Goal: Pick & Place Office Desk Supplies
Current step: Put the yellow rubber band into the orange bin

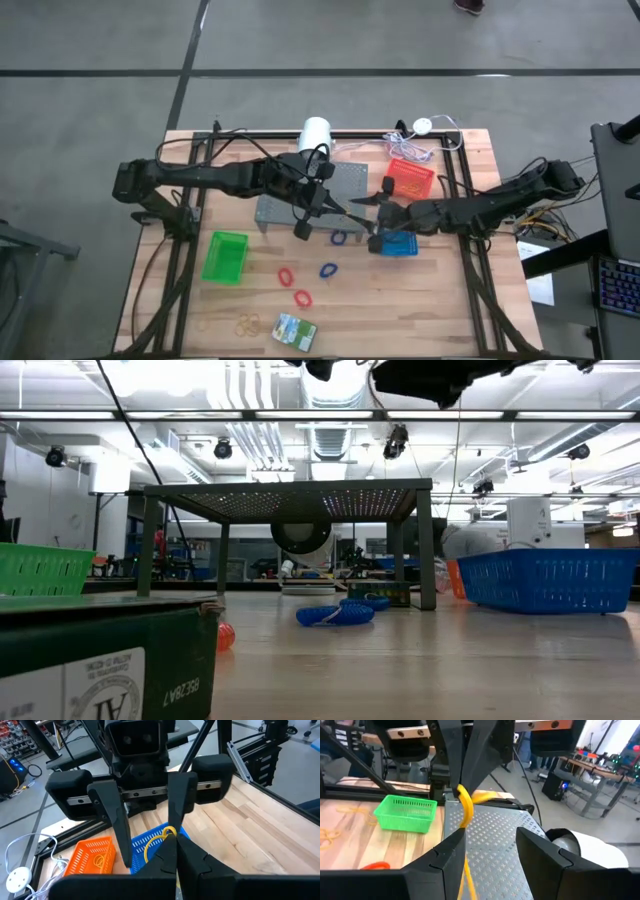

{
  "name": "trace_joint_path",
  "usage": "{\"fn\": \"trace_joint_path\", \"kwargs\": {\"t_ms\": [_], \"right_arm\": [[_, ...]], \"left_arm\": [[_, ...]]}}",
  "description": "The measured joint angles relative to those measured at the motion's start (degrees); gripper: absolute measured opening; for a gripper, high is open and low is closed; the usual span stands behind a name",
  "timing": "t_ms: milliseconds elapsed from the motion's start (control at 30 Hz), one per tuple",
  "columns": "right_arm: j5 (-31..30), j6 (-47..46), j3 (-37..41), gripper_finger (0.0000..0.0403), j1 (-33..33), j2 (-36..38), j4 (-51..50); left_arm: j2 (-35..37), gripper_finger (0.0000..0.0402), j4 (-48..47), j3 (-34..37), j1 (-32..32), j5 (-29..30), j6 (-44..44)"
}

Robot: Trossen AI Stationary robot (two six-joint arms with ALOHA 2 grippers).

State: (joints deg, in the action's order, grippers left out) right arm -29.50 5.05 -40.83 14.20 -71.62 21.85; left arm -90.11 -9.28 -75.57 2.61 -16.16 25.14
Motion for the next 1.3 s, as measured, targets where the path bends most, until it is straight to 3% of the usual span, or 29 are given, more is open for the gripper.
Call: {"fn": "trace_joint_path", "kwargs": {"t_ms": [200,433,933,1300], "right_arm": [[-0.1,-0.2,-2.0,0.0164,0.0,-0.8,-2.5],[-0.4,-3.9,-2.0,0.016,0.1,3.2,-10.0],[0.0,-3.6,-1.5,0.0151,0.0,3.2,-8.9],[0.2,-1.6,-1.5,0.0124,0.0,3.2,-7.9]], "left_arm": [[0.0,0.0001,0.0,0.0,0.0,0.0,0.0],[0.0,0.0001,-1.3,0.0,0.0,0.0,0.0],[0.0,0.0001,-0.8,0.0,0.0,0.0,0.0],[0.0,0.0001,-0.8,0.0,0.0,0.0,0.2]]}}
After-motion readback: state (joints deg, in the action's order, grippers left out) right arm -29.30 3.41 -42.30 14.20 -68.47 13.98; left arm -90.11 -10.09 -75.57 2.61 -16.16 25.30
